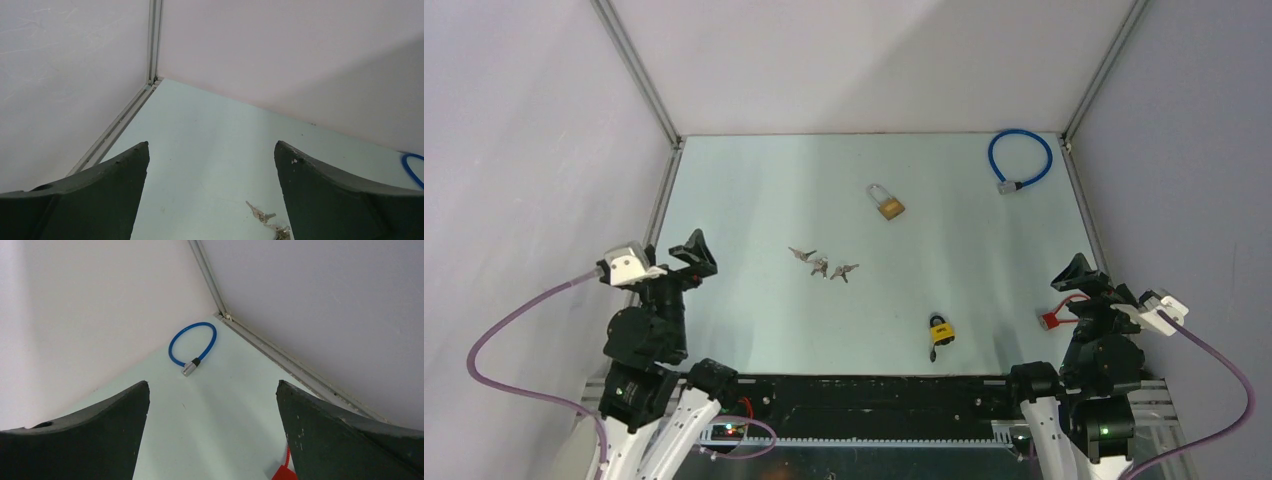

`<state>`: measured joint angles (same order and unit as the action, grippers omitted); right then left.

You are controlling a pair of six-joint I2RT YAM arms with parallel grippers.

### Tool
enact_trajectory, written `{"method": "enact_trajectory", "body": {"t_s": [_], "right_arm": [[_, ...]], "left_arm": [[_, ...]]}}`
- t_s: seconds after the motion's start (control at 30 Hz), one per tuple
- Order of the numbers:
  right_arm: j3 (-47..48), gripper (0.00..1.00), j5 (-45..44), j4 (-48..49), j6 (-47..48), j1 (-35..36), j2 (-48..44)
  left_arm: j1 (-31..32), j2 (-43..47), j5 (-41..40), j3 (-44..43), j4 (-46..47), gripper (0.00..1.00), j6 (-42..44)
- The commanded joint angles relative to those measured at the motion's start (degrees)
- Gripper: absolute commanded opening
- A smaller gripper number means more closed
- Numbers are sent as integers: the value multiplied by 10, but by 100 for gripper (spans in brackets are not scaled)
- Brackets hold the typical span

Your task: Unlock with the key

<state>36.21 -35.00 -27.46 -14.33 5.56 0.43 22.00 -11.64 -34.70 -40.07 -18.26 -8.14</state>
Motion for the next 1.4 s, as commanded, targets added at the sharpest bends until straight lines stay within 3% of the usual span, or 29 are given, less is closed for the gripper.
{"method": "enact_trajectory", "body": {"t_s": [0.0,0.27,0.5,0.73,0.87,1.07,1.1,1.2,1.37], "right_arm": [[-1,99,2,26,10,3,-54],[-3,99,22,25,16,6,-56],[6,99,46,15,13,9,-27],[119,100,81,-121,-50,11,169],[174,99,158,-171,-98,10,304],[162,100,467,-114,-105,11,361],[151,100,484,-110,-106,17,366],[146,100,470,-145,-94,42,427],[146,100,386,-215,-146,155,570]], "left_arm": [[2,-30,7,5,22,98,-9],[1,-124,76,-2,-5,98,-38],[0,-266,124,-53,-78,98,-78],[-1,-389,157,-138,-202,98,-95],[-1,-379,147,-134,-211,98,-93],[-1,-342,123,-102,-205,98,-84],[-1,-333,115,-95,-204,98,-82],[-1,-314,95,-79,-193,98,-73],[-2,-295,89,-63,-176,98,-65]]}}
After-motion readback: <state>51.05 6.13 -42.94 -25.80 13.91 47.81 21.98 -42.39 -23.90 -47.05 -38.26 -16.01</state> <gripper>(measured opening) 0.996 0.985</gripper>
